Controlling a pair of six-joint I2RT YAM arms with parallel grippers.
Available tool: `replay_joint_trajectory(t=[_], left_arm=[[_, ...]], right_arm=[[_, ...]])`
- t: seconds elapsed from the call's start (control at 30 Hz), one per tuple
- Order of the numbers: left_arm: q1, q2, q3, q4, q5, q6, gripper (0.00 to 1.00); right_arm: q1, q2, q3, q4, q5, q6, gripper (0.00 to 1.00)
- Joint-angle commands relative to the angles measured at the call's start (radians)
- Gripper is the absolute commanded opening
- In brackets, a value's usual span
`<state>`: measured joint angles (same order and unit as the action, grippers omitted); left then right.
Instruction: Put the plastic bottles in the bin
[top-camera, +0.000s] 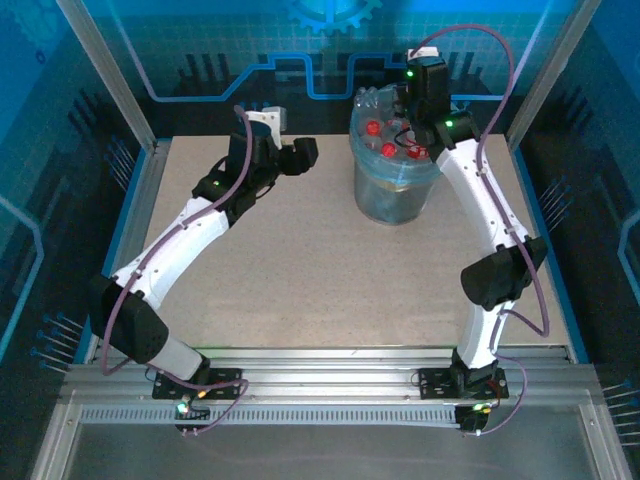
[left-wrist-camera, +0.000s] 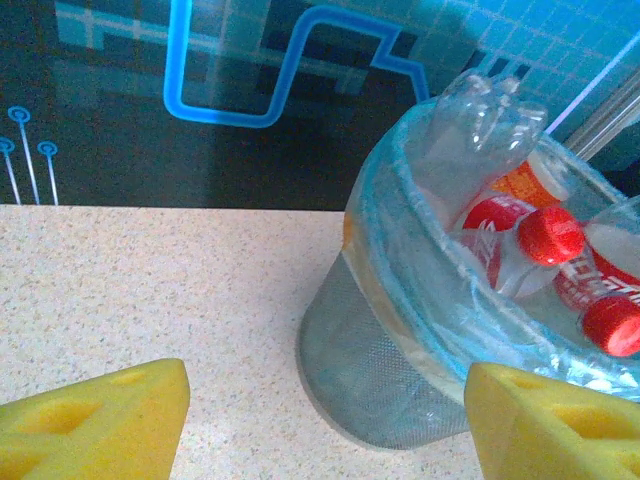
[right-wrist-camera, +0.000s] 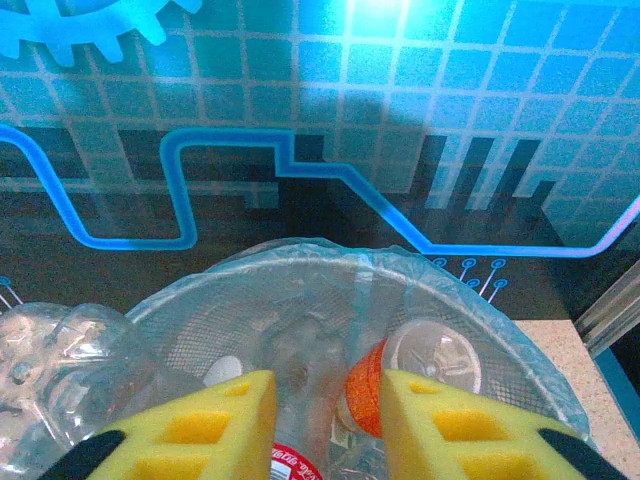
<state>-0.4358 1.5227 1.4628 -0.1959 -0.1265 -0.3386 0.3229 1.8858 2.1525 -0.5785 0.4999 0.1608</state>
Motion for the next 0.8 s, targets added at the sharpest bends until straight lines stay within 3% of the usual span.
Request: replay_joint_trajectory(t=[0.0, 0.37, 0.77], left_arm=[[0.013, -0.040, -0.019, 0.027, -0.009, 0.004, 0.74], [0.031, -0.047, -0.048, 0.042, 0.003, -0.008, 0.74], [0.067, -0.066, -0.005, 0.032, 0.004, 0.004, 0.74]], right_arm=[[-0.005, 0.021, -0.074, -0.143, -0.039, 0.045, 0.32], [-0.042, -0.044, -0.279, -0.086, -0.044, 0.083, 0.32], [-0.020, 0.035, 0.129, -0.220, -0.059, 0.032, 0.50]])
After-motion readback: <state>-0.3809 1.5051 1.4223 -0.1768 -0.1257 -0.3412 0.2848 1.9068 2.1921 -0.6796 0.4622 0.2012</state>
